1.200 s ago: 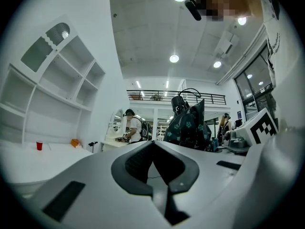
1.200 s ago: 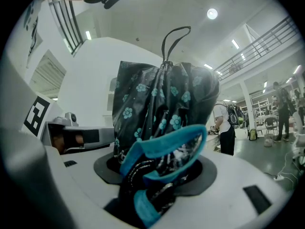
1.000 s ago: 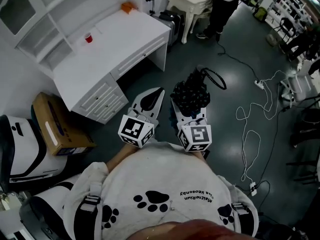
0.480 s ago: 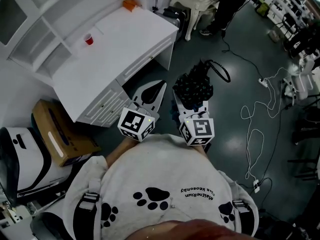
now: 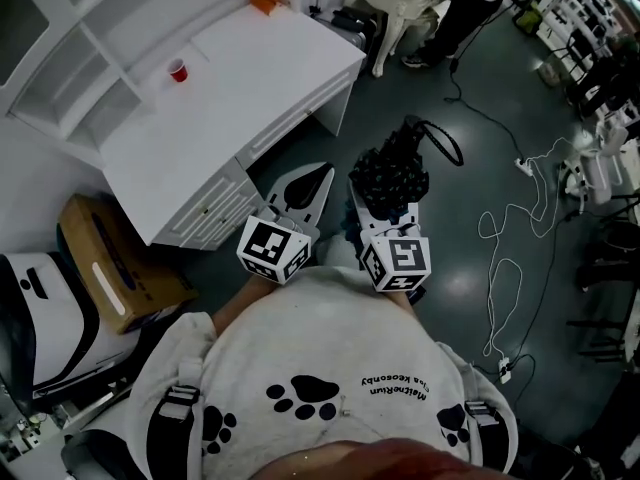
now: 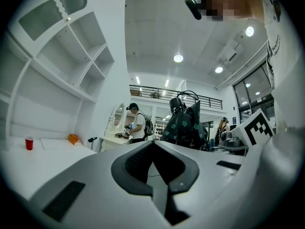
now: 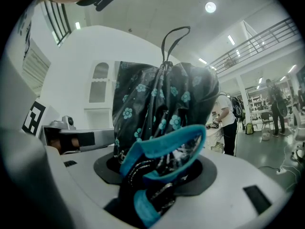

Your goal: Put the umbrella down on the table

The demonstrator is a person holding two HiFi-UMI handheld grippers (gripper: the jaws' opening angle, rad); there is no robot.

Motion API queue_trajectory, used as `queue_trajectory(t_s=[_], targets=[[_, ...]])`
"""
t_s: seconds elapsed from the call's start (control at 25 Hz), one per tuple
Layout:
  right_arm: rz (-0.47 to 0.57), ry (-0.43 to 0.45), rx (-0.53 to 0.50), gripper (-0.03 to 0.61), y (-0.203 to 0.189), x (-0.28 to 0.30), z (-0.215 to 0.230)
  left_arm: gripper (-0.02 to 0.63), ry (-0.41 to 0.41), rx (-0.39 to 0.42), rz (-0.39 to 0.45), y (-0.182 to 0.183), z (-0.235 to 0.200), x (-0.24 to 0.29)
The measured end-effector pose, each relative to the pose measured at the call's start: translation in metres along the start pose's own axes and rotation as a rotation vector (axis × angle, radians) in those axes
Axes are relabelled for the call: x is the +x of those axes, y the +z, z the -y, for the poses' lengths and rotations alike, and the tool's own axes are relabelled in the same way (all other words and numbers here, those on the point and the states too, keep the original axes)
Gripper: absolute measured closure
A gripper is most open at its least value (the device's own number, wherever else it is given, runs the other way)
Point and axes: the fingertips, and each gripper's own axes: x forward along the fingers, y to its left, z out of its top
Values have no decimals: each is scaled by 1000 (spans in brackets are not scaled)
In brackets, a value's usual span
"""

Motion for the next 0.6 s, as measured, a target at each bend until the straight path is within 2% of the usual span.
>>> queue_trajectory(t_s=[0.12,0.6], targets=[[-6,11,2,299,0,6,-2,597,12,-5,-2,0,-6,-1],[-11,108,-51,299,15,94,-17,597,96,-15,29,12,-86,17]])
